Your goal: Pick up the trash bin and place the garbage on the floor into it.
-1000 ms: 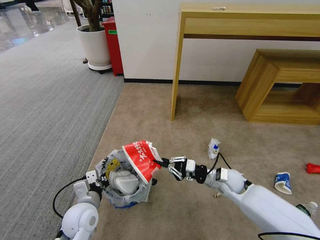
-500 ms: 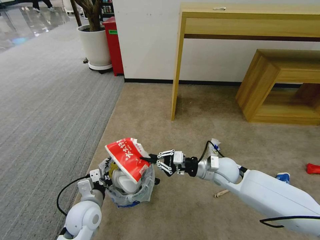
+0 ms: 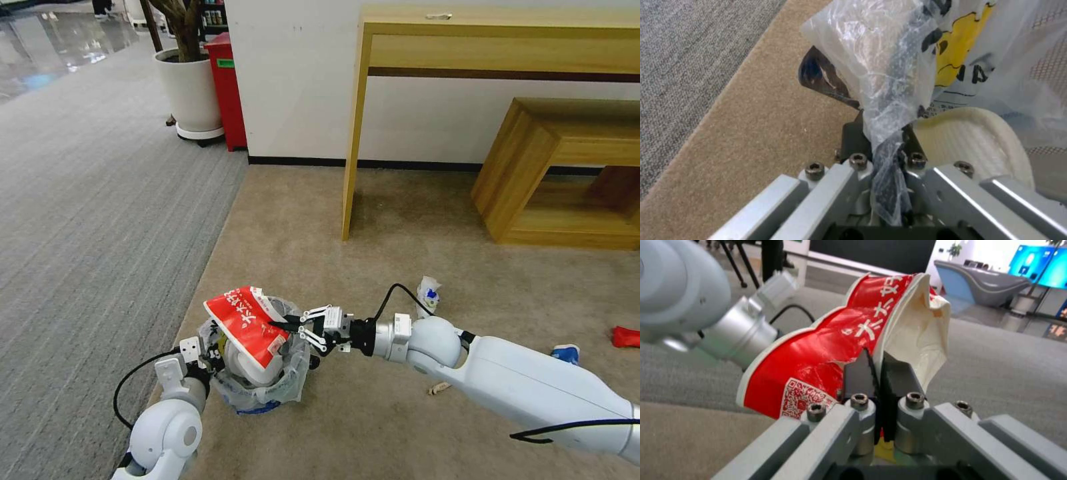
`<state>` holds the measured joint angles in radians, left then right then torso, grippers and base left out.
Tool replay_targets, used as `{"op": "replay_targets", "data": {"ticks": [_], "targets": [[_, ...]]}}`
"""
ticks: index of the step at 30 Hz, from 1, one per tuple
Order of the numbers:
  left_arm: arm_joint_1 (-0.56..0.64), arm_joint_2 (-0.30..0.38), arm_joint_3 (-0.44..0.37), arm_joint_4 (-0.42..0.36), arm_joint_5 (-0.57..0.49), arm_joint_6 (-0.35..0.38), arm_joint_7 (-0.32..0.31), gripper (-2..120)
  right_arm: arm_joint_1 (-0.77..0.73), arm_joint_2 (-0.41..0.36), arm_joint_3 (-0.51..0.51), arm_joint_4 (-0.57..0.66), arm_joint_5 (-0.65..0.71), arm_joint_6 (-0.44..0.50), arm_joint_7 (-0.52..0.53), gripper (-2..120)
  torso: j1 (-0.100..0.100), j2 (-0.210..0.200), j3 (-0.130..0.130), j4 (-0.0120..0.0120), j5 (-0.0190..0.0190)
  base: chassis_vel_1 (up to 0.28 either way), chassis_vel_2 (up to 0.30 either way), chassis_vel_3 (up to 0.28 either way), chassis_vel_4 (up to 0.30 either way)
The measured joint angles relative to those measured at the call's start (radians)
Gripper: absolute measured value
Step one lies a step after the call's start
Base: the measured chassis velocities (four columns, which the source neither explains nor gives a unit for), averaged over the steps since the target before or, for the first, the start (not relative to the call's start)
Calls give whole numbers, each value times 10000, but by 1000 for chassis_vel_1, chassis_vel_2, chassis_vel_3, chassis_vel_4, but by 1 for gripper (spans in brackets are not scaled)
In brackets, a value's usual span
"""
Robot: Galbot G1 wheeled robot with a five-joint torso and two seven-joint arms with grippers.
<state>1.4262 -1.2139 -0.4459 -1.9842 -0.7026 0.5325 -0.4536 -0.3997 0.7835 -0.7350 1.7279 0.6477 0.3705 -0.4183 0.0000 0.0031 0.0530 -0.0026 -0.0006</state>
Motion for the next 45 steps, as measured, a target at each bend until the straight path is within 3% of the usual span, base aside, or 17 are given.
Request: {"op": "replay_targets", "data": {"ticks": [14,45], "targets": [[22,-21,-126,-135,-113,58,-17,0,83,346,-499,-874,-288,138,-76,0,1,-1,-2,1,2,0,0,0,0],[412,-83,-404,-735,-113,11,-52,0,383,703,-1284,-1472,-795,-53,191,0,1,2,-3,3,6,0,0,0,0]]}}
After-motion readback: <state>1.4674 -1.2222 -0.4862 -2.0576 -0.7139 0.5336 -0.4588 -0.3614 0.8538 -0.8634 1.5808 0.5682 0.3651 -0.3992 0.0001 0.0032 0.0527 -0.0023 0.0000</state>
